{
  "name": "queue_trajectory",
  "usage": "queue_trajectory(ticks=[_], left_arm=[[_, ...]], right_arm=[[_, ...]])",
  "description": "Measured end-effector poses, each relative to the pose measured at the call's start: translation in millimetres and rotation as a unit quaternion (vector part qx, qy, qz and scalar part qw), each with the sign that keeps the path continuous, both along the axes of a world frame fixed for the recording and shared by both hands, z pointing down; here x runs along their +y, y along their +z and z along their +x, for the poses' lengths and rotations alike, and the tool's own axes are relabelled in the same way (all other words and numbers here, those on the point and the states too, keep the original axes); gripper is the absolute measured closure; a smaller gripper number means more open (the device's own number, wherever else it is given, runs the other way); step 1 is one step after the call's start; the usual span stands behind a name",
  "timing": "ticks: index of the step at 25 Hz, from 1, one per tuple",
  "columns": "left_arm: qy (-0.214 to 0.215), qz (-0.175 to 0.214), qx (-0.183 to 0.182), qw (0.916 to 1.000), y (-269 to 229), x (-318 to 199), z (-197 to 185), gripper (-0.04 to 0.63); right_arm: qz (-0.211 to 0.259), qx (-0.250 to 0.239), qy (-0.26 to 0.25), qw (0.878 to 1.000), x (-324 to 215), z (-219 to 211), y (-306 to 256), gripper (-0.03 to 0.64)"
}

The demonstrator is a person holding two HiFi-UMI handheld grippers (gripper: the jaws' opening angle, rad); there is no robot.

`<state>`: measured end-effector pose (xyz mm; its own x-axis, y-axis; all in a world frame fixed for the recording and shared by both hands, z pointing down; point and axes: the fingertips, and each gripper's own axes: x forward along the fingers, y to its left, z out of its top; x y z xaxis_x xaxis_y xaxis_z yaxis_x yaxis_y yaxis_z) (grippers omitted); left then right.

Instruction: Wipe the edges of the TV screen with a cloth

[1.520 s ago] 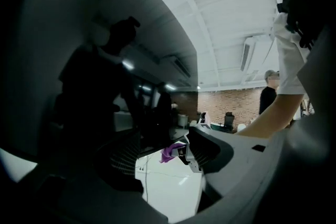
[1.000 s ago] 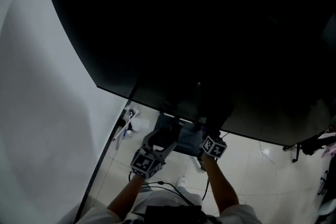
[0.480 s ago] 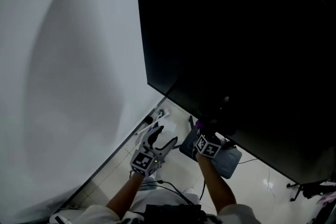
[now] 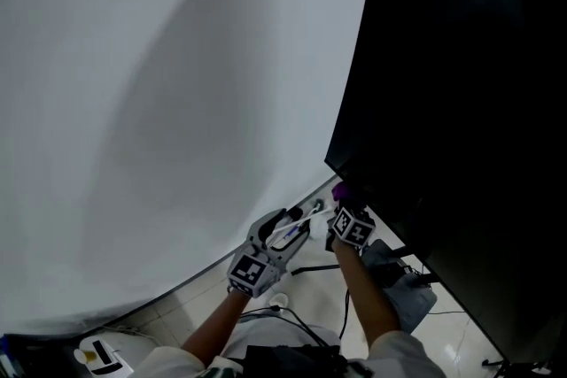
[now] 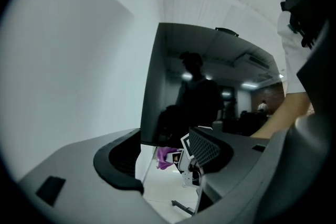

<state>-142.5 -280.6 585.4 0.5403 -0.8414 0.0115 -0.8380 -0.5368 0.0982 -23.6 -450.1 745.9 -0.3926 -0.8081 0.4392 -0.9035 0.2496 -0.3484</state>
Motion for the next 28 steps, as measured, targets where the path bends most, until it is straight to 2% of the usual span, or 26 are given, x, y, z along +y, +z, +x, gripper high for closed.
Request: queue_trajectory(ticks=[3,7,10,15,17,20,24,28], left_arm=[[-0.022,0.004,0.000,0.9998,-9.3,-1.5,-30.4,0.330],[-0.051,0.002,0.023,0.9984,-24.3,-3.4,-54.0,0.331],[-0.049,0.006,0.010,0.9988,-9.4,-2.8,-58.7,0.330],[-0.043,0.008,0.008,0.9990,3.4,0.6,-57.1,0.331],[-0.046,0.011,0.013,0.9988,-2.7,0.4,-56.2,0.330],[-0.040,0.026,-0.017,0.9987,-9.5,-1.8,-53.5,0.330],[-0.048,0.026,0.009,0.9985,-36.8,-11.4,-55.1,0.331],[-0.044,0.043,-0.004,0.9981,-45.1,-23.6,-60.0,0.330]], right_arm=[[-0.007,-0.012,-0.025,1.000,-25.6,-47.3,-0.7,0.572],[-0.031,-0.027,-0.036,0.999,-52.5,-87.0,-1.5,0.572],[-0.036,-0.033,-0.042,0.998,-63.8,-103.8,-1.0,0.572],[-0.021,-0.041,-0.054,0.997,-73.2,-125.1,-19.7,0.572],[0.004,-0.047,-0.060,0.997,-75.4,-131.2,-42.4,0.572],[0.039,-0.060,-0.069,0.995,-78.8,-135.0,-81.3,0.572],[0.066,-0.105,-0.065,0.990,-83.2,-138.5,-145.2,0.572],[0.114,-0.134,-0.073,0.982,-89.8,-145.3,-227.4,0.572]])
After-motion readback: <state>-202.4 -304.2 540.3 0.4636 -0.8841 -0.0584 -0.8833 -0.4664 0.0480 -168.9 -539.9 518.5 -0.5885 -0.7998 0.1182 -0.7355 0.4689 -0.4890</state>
